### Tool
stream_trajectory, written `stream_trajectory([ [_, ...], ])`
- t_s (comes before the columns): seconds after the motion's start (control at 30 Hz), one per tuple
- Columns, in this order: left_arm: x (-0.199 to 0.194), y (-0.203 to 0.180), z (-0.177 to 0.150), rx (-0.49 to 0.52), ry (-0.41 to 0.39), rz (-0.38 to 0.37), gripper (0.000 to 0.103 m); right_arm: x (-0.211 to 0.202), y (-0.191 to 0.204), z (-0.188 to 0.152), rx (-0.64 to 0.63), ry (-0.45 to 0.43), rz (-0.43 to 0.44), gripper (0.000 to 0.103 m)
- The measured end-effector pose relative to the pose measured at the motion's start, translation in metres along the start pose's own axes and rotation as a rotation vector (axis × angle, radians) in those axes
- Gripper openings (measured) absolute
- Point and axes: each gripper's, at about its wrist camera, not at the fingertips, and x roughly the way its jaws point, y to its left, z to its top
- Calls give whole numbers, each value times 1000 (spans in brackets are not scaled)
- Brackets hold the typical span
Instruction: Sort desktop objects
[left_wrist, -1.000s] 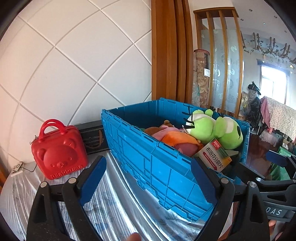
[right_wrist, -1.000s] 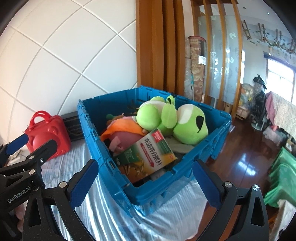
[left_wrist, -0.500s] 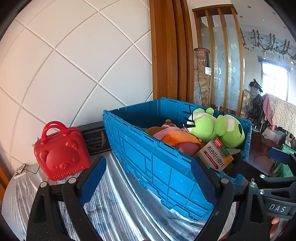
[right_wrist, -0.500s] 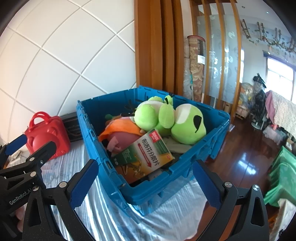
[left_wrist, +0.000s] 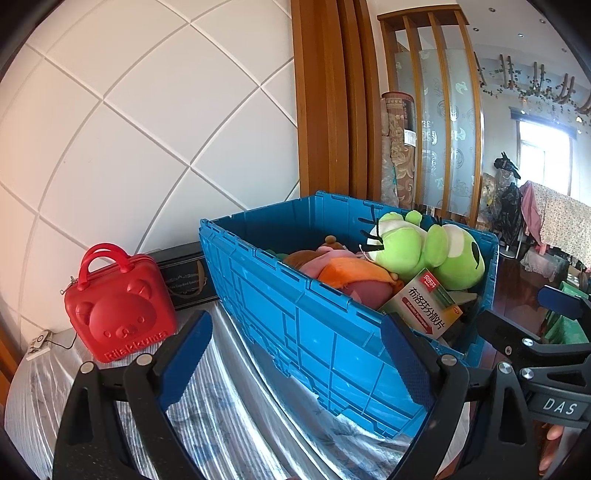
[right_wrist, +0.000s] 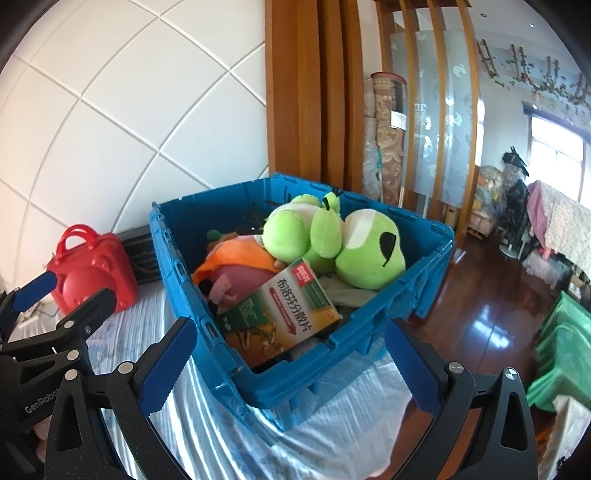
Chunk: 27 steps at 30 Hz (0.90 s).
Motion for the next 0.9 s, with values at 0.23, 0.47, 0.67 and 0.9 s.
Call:
stream_trajectory([
  [0.23,2,-3,1,3,4,0,94,1,-5,0,1,0,-1,103],
  [0.47,1,-7,0,4,1,-6,94,1,-9,-1,2,3,-3,103],
  [0.67,1,-13,1,6,4,-9,94,-1,-13,-1,4,1,-5,103],
  [0.9,0,-16,1,8,-13,-11,94,-2,-16,-1,2,-1,-4,103],
])
